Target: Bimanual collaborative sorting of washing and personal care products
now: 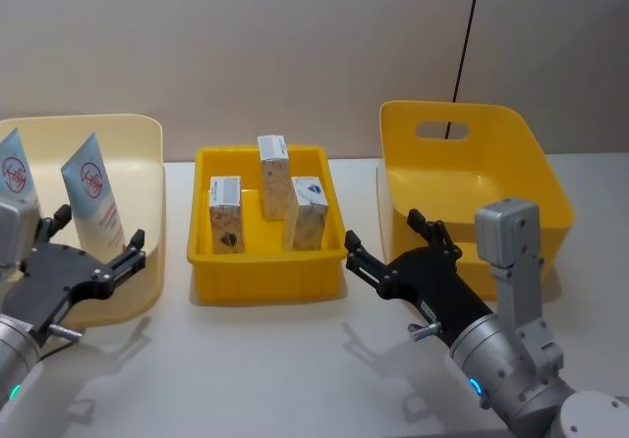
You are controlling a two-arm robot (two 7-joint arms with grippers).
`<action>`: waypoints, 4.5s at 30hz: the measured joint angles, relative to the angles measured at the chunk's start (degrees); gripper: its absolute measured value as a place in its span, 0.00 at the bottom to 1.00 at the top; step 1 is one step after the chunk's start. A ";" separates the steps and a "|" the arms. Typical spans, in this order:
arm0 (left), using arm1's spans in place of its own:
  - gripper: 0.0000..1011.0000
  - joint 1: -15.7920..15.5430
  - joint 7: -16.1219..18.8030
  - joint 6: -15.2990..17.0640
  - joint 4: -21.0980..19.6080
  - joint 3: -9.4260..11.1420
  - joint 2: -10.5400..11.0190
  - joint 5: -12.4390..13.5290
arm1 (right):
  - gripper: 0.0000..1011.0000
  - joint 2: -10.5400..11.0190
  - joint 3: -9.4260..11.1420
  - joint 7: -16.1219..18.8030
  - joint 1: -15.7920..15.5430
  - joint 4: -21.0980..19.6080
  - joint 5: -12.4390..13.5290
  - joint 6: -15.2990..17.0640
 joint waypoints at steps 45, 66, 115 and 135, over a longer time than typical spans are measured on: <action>0.99 -8.97 -5.15 7.15 13.70 -5.53 -8.27 -10.96 | 0.99 0.00 0.00 0.00 0.00 0.00 0.00 0.00; 0.79 -12.36 -6.39 5.89 18.60 -4.80 -9.87 -9.48 | 0.99 0.00 0.00 0.00 0.00 0.00 0.00 0.00; 0.28 -14.32 -20.66 -1.33 17.27 -6.56 -7.15 -14.01 | 0.99 0.00 0.00 0.00 0.00 0.00 -0.01 0.00; 0.28 -15.00 -34.80 -1.96 15.90 -3.95 -6.02 -21.05 | 0.99 0.00 0.00 0.00 0.00 0.00 0.00 0.00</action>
